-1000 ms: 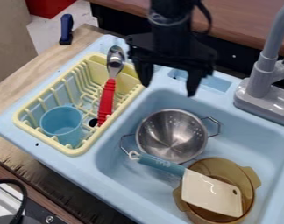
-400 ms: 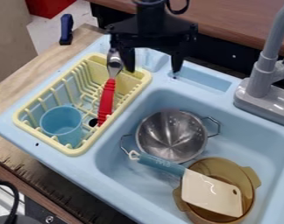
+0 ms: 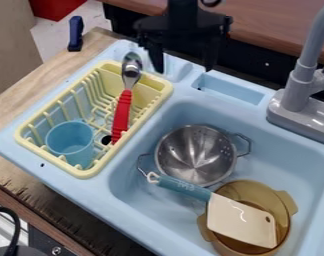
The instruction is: Putting different kind of things in the sink
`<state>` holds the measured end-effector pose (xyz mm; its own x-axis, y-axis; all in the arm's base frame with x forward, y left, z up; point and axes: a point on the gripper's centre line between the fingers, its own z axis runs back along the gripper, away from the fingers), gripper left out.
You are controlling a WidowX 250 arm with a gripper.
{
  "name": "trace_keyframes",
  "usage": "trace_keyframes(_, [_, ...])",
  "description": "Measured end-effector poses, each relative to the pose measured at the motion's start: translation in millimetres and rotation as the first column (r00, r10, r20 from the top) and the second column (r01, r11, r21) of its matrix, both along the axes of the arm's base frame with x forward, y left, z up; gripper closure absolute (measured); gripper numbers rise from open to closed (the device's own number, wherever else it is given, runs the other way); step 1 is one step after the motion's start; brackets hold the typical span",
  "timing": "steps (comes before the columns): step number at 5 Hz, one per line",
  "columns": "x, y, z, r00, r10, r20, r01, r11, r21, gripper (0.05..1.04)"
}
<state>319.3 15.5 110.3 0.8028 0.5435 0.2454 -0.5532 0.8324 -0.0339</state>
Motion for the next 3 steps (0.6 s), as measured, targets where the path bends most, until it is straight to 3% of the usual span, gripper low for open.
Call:
trace_keyframes(2, [20.2,32.4,4.8,0.992,0.12,-0.024,-0.12,0.993,0.014,0.083])
trace_keyframes(3, [20.5,52.7,10.4,0.992,0.124,-0.022,-0.123,0.992,0.026,0.083])
